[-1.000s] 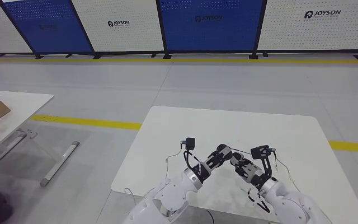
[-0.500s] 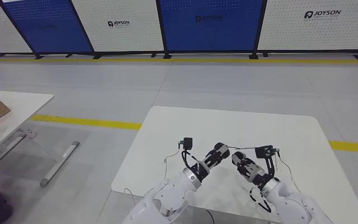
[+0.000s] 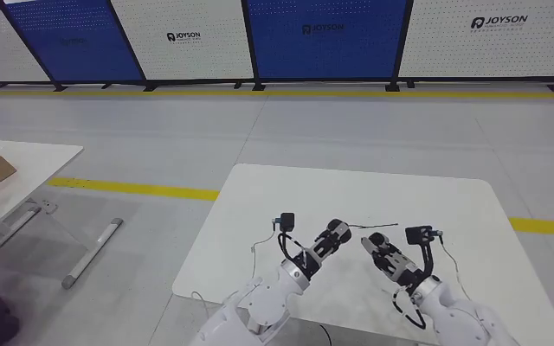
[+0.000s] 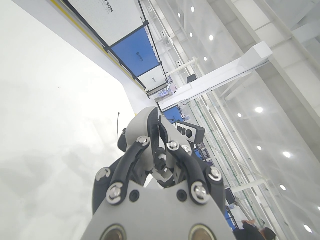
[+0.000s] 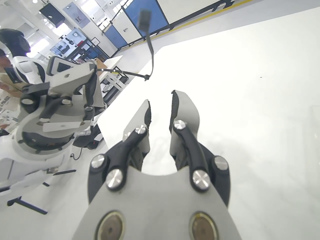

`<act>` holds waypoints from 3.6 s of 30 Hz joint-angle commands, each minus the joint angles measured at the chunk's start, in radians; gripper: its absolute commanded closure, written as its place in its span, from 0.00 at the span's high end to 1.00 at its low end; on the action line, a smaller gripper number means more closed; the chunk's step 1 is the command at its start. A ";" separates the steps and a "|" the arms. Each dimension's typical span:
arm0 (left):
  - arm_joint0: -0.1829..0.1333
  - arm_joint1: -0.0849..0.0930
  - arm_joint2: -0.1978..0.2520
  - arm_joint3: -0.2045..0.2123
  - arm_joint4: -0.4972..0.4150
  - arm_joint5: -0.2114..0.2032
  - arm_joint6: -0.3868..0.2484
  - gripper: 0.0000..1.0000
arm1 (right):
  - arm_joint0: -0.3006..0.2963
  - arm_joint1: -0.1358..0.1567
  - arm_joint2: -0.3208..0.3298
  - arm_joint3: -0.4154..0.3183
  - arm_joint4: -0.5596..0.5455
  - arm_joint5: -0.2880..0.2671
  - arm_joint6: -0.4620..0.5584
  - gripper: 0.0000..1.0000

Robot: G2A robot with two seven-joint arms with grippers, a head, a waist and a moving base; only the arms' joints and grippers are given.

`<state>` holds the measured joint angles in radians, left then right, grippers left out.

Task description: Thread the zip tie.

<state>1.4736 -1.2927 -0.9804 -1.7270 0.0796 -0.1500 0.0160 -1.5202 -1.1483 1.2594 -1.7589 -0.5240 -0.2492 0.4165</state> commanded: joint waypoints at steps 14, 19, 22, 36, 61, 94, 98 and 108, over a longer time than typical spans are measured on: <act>-0.002 0.000 0.015 0.008 0.058 -0.001 -0.017 0.00 | -0.027 0.012 0.077 -0.019 0.097 -0.070 0.023 0.25; -0.006 -0.001 0.022 0.010 0.070 0.005 -0.014 0.00 | -0.029 0.014 0.087 -0.016 0.116 -0.084 0.028 0.21; -0.009 -0.001 0.030 0.013 0.081 0.012 -0.025 0.00 | -0.028 0.016 0.093 -0.014 0.124 -0.090 0.031 0.18; -0.013 -0.005 0.034 0.015 0.079 0.016 -0.013 0.00 | -0.008 0.017 0.088 0.000 0.127 -0.089 0.039 0.00; -0.050 -0.011 0.060 0.046 0.141 0.080 -0.023 0.00 | -0.015 0.018 0.057 -0.032 0.062 -0.072 0.010 0.00; -0.041 -0.011 0.065 0.036 0.186 0.120 -0.037 0.00 | -0.042 0.024 0.065 -0.055 0.032 -0.073 -0.014 0.00; -0.040 -0.011 0.065 0.035 0.187 0.117 -0.043 0.00 | -0.041 0.024 0.063 -0.054 0.036 -0.076 -0.012 0.00; -0.034 -0.008 0.062 0.030 0.183 0.108 -0.063 0.28 | -0.036 0.023 0.053 -0.052 0.025 -0.065 -0.018 0.00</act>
<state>1.4390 -1.3015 -0.9184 -1.6984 0.2613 -0.0417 -0.0448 -1.5573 -1.1252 1.3135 -1.8114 -0.4981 -0.3152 0.3983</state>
